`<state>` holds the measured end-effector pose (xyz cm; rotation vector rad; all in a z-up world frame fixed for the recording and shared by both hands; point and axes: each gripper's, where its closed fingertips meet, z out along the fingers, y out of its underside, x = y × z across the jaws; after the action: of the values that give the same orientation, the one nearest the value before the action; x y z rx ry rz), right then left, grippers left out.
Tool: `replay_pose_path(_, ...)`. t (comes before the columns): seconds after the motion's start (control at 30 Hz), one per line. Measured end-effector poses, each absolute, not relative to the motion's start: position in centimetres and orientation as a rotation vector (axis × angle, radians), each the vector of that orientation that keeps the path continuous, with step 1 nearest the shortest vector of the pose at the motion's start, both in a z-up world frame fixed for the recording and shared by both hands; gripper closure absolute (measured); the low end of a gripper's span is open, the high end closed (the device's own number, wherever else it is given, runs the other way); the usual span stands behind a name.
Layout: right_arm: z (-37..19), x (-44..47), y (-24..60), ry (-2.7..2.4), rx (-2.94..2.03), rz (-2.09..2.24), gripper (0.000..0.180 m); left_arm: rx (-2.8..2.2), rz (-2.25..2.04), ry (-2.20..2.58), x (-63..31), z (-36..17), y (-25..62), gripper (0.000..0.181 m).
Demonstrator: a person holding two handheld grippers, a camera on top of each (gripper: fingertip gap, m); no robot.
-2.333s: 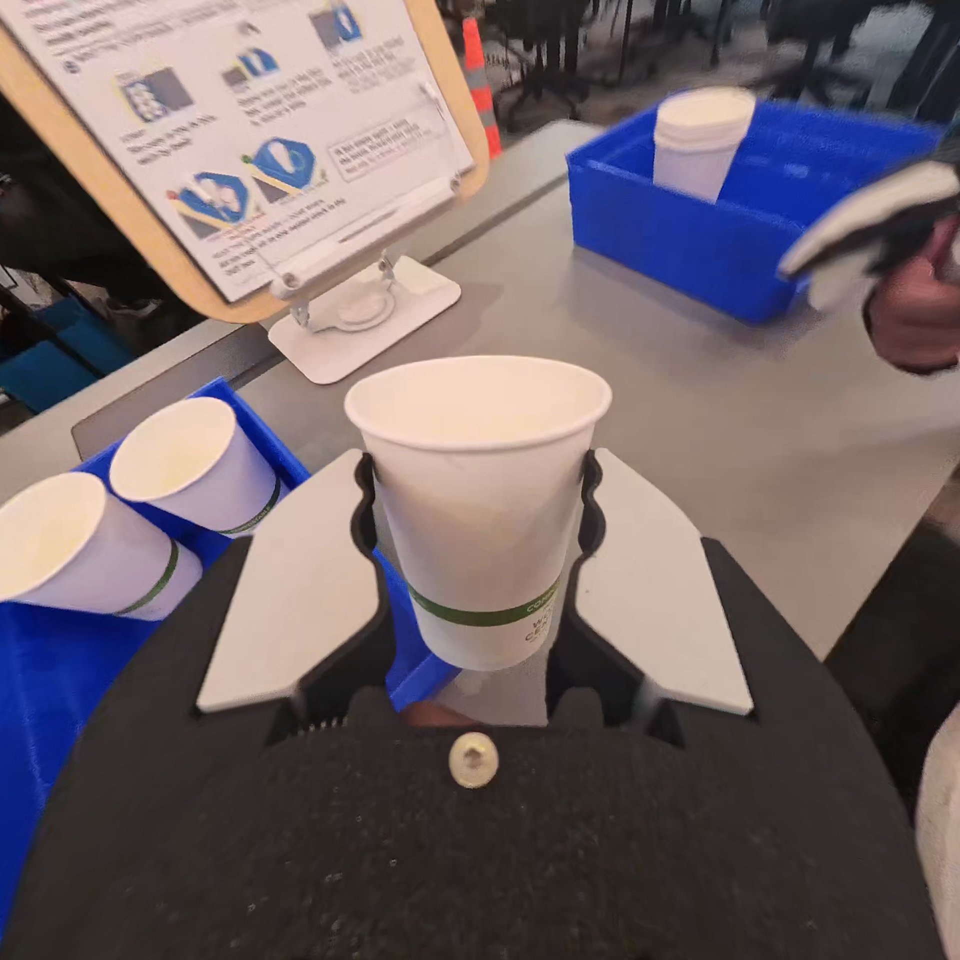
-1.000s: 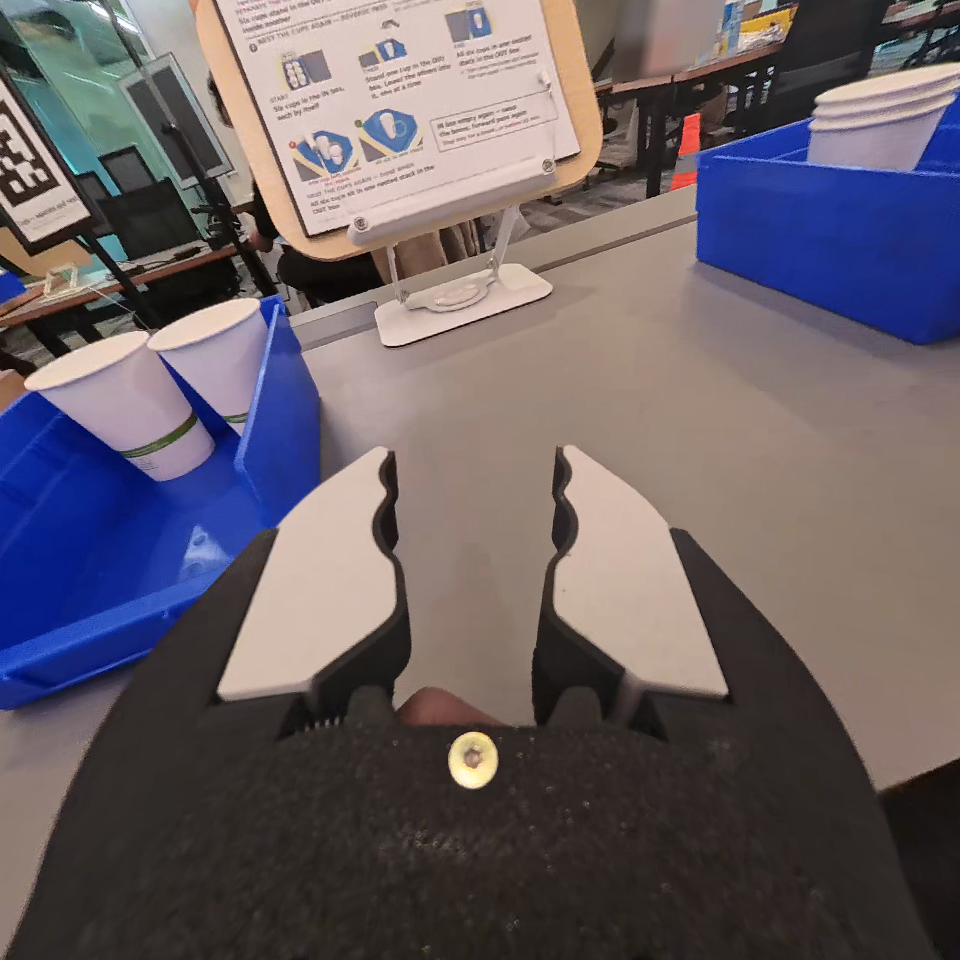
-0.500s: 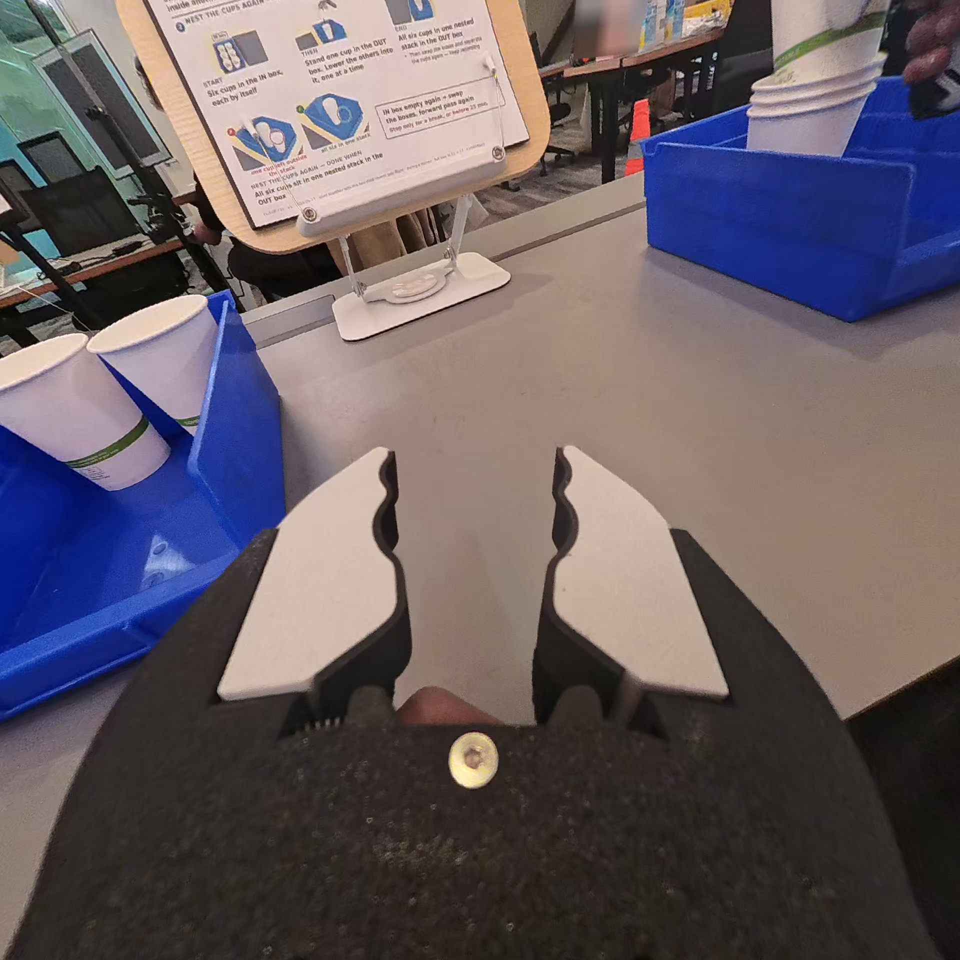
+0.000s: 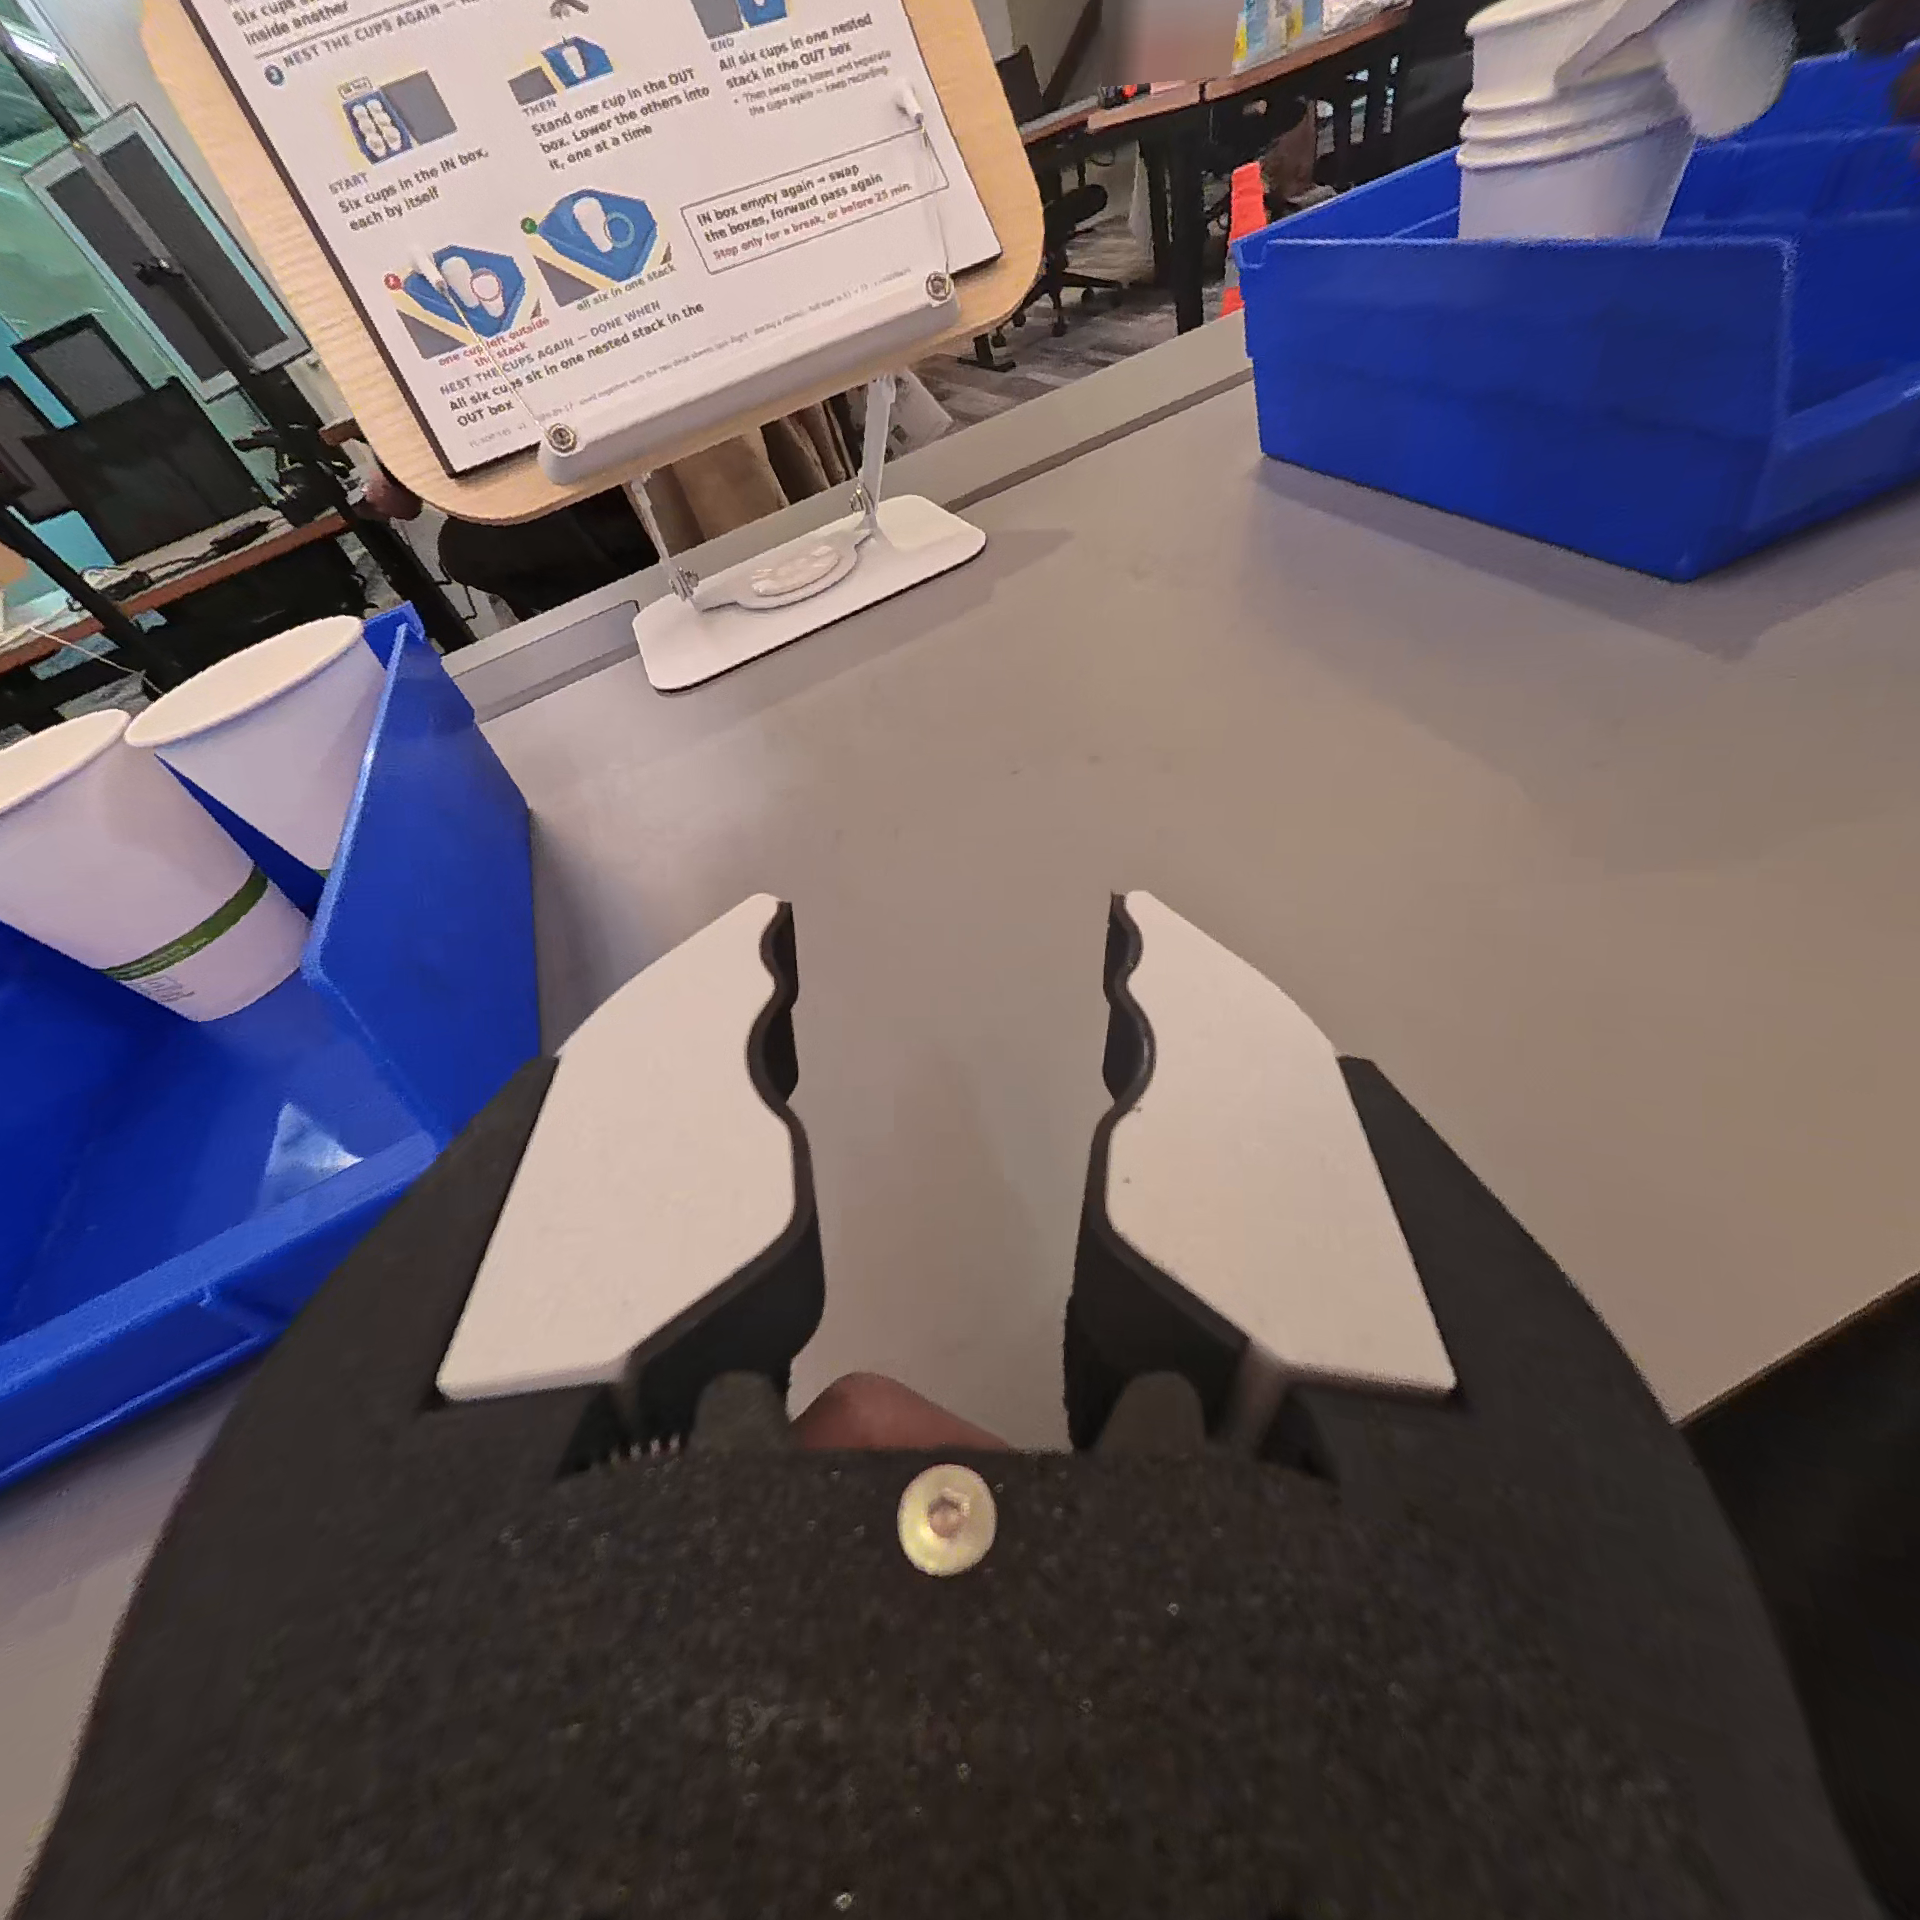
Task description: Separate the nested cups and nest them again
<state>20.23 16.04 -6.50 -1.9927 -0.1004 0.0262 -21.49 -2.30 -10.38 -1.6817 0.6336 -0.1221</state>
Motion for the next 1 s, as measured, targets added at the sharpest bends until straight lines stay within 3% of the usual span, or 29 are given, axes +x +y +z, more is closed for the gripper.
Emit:
replay_pose_path(0.2, -3.5, 20.2, 14.4, -0.185, -1.909, -0.052, 0.094, -1.710, -0.139, 0.624, -21.5, -10.8, -2.2, 0.124)
replay_pose_path(0.33, -2.1, 14.6, 9.4, -0.250, -1.782, 0.067, 0.097, -1.728, -0.137, 0.577, -22.5, -10.8, -1.6, 0.123)
replay_pose_path(0.6, -9.1, -3.2, -4.5, -0.469, -1.658, 0.523, 0.104, -1.775, -0.266, 0.411, -25.3, -9.6, -0.2, 0.109)
replay_pose_path(0.87, -8.7, -3.6, -5.4, -0.498, -1.627, 0.558, 0.107, -1.747, -0.253, 0.193, -33.8, -4.0, 5.1, 0.108)
replay_pose_path(1.0, -9.2, -3.4, -5.1, -0.458, -1.666, 0.656, 0.108, -1.826, -0.226, 0.185, -37.5, -5.0, 12.4, 0.100)
